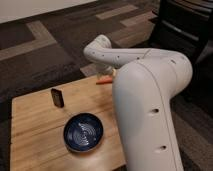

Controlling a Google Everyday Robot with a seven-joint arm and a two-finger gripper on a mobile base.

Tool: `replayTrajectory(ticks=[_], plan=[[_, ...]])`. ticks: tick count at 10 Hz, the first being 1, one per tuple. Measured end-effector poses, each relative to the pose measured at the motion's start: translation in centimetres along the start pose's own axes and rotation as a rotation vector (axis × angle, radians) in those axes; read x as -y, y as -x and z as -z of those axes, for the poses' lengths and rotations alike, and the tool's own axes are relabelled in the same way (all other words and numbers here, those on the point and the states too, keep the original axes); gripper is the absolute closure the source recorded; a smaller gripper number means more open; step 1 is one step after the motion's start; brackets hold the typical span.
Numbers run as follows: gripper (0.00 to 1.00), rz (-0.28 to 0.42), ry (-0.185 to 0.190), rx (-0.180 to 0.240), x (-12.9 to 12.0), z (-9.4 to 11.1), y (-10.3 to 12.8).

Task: Place the pepper on the white sponge

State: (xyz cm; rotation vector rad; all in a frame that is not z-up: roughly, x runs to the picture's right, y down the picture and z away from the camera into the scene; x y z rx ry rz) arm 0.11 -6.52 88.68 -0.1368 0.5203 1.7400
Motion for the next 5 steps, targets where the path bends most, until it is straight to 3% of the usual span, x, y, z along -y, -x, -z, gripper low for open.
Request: replayTrajectory(ticks=[3, 4, 5], plan=[[0.35, -0.067, 0.031, -0.024, -2.7, -1.8, 1.4], [0.35, -0.099, 0.008, -0.06, -2.9, -2.3, 1.2], [0.35, -0.15, -0.045, -0.098, -2.2, -2.6, 1.1]])
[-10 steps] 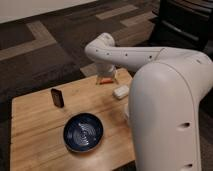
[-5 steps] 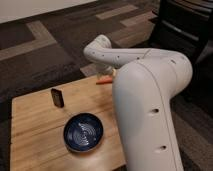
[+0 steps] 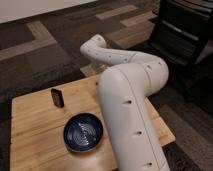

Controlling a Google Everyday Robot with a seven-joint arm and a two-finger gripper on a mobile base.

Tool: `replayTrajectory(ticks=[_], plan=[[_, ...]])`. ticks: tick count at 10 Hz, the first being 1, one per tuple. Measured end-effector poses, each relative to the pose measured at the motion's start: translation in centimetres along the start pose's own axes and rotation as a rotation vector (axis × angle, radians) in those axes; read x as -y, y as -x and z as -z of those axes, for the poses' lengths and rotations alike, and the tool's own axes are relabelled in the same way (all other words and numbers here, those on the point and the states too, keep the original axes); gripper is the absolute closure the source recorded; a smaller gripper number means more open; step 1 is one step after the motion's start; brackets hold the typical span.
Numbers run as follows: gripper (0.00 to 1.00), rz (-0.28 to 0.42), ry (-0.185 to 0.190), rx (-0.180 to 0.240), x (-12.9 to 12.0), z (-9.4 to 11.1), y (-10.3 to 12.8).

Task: Place the pepper on the white sponge

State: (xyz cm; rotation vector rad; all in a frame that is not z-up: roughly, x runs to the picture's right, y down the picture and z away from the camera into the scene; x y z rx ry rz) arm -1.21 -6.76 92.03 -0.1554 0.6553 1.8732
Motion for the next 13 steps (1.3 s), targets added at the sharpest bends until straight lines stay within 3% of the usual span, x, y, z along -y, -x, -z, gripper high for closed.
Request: replayTrajectory(ticks=[2, 3, 8, 13], plan=[[0.35, -0.09, -0.101, -0.052, 0.8, -0.6, -0.3], [0.35, -0.113, -0.118, -0.057, 0.8, -0.9, 0.2], [0.35, -0.045, -0.022, 0.015, -2.9, -3.0, 2.3], [0.35, -0.078, -0.011, 0.037, -1.7, -3.9, 2.1]])
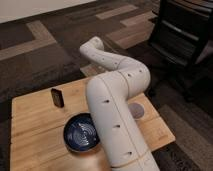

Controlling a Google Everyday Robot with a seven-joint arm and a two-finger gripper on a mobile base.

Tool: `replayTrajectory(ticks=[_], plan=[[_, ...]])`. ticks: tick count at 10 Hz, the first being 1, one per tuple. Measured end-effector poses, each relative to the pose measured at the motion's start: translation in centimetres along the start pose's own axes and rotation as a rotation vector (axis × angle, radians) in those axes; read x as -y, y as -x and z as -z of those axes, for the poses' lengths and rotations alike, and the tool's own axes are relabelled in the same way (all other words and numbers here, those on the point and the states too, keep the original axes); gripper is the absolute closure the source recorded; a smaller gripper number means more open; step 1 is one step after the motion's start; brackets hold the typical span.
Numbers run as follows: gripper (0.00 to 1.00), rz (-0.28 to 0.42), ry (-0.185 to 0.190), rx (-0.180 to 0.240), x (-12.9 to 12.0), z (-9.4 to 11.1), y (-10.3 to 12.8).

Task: Place the pepper on the white sponge

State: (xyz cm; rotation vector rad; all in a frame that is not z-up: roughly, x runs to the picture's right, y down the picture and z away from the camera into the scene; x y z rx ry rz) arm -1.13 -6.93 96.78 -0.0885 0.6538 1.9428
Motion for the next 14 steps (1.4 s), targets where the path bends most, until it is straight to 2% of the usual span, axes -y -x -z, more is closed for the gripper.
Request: replayTrajectory(ticks=[4, 9, 10, 12, 13, 14], plan=[[0.35, -0.028, 0.028, 0.006, 1.1, -1.2, 0.0], [0.35, -0.069, 0.032, -0.006, 3.0, -2.5, -0.3], [0.43, -0.072, 0.029, -0.008, 3.4, -2.5, -0.3], [0.7, -0.072, 0.027, -0.005, 4.0, -2.2, -0.1], [0.87, -0.068, 0.025, -0.002, 4.0, -1.4, -0.1], [0.98, -0.073, 0.021, 0.0, 4.3, -0.6, 0.0]])
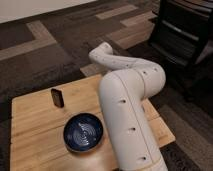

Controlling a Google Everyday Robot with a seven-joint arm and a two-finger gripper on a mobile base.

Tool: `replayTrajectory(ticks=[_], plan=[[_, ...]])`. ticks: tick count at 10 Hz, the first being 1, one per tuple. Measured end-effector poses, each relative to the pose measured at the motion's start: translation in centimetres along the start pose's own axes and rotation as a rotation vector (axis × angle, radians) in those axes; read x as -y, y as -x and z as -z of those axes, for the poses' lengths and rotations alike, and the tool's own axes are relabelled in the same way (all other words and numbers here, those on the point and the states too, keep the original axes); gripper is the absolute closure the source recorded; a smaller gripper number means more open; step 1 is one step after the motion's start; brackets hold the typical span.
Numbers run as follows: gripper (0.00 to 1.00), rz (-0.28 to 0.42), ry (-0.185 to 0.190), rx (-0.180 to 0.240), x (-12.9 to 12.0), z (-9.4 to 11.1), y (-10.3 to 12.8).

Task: Place the pepper on the white sponge

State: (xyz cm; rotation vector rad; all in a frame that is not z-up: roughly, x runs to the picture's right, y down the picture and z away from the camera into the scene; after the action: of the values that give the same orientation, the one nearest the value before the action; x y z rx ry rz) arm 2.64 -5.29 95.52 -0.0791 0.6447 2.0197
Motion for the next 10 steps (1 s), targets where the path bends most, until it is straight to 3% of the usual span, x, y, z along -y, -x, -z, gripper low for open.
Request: replayTrajectory(ticks=[3, 4, 8, 9, 10], plan=[[0.98, -0.012, -0.012, 0.026, 0.6, 2.8, 0.3], [0.89, -0.013, -0.01, 0.025, 0.8, 3.0, 0.2], [0.28, -0.034, 0.012, 0.013, 2.6, 2.2, 0.8], [0.2, -0.033, 0.018, 0.012, 3.2, 1.9, 1.2], [0.2, -0.022, 0.029, 0.01, 3.3, 1.5, 1.3]])
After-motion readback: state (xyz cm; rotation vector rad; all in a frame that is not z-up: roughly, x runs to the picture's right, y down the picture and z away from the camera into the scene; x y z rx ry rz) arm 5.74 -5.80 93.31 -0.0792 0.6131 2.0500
